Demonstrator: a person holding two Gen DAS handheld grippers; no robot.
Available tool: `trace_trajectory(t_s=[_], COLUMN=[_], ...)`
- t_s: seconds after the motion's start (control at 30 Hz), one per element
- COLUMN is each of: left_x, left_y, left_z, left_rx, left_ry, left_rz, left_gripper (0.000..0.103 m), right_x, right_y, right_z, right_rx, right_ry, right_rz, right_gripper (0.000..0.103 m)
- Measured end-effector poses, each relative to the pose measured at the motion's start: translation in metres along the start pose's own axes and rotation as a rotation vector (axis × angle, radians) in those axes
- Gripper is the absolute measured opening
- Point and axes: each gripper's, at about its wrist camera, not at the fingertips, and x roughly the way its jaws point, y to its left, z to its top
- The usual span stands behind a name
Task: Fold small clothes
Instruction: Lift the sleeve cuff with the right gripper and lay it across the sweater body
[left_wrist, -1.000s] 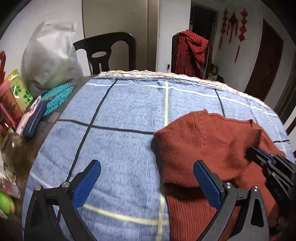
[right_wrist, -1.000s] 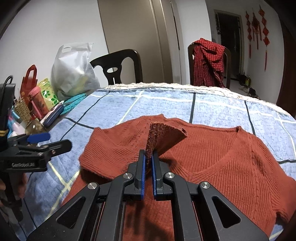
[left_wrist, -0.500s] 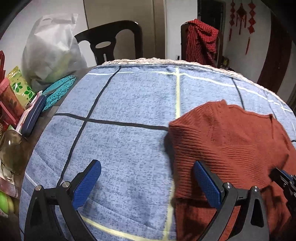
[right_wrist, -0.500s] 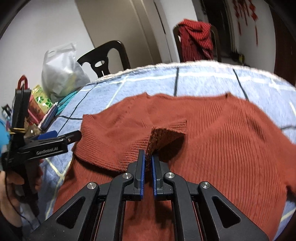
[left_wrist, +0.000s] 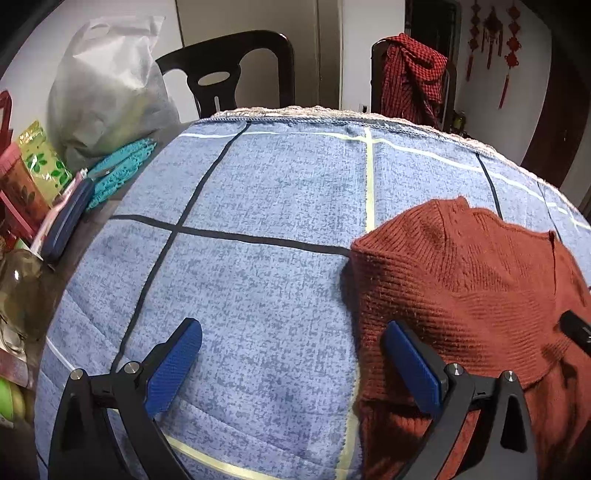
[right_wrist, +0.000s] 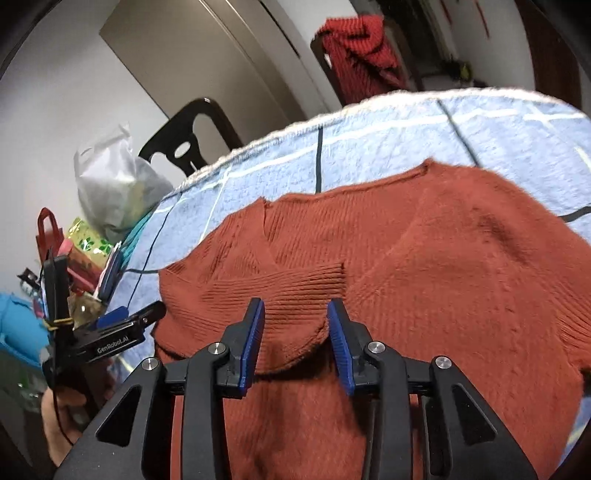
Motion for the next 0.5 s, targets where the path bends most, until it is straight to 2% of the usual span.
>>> trace_trajectory(t_s=[0.2, 0.23, 0.27, 0.3, 0.37, 0.5], left_x=[0.003, 0.003, 0.003, 0.004, 0.004, 0.006], left_y=[-0.006, -0.007, -0.007, -0.007, -0.005, -0.002], left_z=[-0.001, -0.001, -0.001, -0.001, -0.001, -0.002], left_rx=[0.025, 0.03, 0.032, 0.029, 0.018, 0.01], left_ry=[0.003, 0.001, 0.0, 0.005, 0.008, 0.014], left_rz=[0.0, 0.003, 0.005, 0.004, 0.001, -0.001], left_gripper=[0.101, 0.101, 0.101, 0.101, 0.101, 0.101], right_x=[0.011, 0.01, 0.01, 0.01, 0.007, -0.01], right_y=[-0.001, 0.002, 0.004, 0.006, 0.007, 0.007], right_z=[0.006, 0.005, 0.005, 0.005, 0.005, 0.005], right_rx=[-0.008, -0.033, -0.051, -0.063, -0.07, -0.092], right_ry=[0.012, 0.007, 0.008, 0.01, -0.002, -0.092], right_rz=[-0.046, -0.053, -0.052, -0.047, -0.034, -0.054], right_gripper=[0.035, 0.026, 0.01, 0.004, 0.001, 0.0])
